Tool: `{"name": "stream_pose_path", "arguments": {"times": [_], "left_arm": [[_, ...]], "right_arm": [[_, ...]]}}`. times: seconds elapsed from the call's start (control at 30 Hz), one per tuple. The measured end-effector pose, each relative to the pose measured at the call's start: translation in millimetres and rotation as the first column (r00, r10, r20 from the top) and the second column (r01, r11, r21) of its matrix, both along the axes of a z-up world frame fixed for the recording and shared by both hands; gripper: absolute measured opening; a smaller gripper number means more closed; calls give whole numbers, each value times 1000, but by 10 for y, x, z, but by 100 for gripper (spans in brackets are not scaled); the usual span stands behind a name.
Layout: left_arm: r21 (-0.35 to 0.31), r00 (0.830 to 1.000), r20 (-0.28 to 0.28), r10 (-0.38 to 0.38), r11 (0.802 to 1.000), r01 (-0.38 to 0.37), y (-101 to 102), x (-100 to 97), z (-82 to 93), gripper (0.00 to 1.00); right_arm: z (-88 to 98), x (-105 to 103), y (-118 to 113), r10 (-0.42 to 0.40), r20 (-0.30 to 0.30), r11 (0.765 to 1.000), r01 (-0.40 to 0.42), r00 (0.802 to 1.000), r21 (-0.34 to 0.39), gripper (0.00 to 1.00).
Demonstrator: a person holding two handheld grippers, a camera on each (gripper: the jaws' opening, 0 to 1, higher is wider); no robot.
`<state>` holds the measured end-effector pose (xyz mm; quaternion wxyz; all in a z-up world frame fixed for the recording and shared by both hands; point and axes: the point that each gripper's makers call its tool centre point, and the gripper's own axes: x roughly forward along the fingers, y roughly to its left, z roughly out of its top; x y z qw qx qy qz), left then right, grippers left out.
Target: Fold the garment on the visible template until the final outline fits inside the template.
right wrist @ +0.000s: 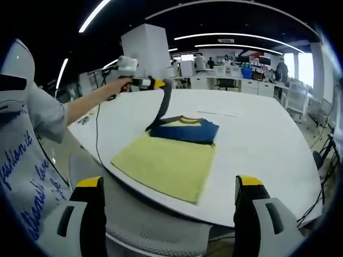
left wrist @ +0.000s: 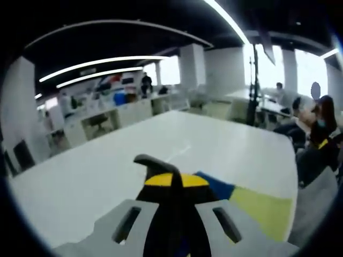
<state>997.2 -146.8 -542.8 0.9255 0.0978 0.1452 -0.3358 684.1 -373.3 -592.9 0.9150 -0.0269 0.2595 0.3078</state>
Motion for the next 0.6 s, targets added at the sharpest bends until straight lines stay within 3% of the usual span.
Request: {"name": "stream_pose_path", "arguments": {"times": [0.6], "left_arm": [[-7, 999, -7, -42, 999, 42, -330, 52, -11, 0]], "right_arm": [[-10, -7, -48, -5, -6, 1000, 5, 1000, 12, 100]]}}
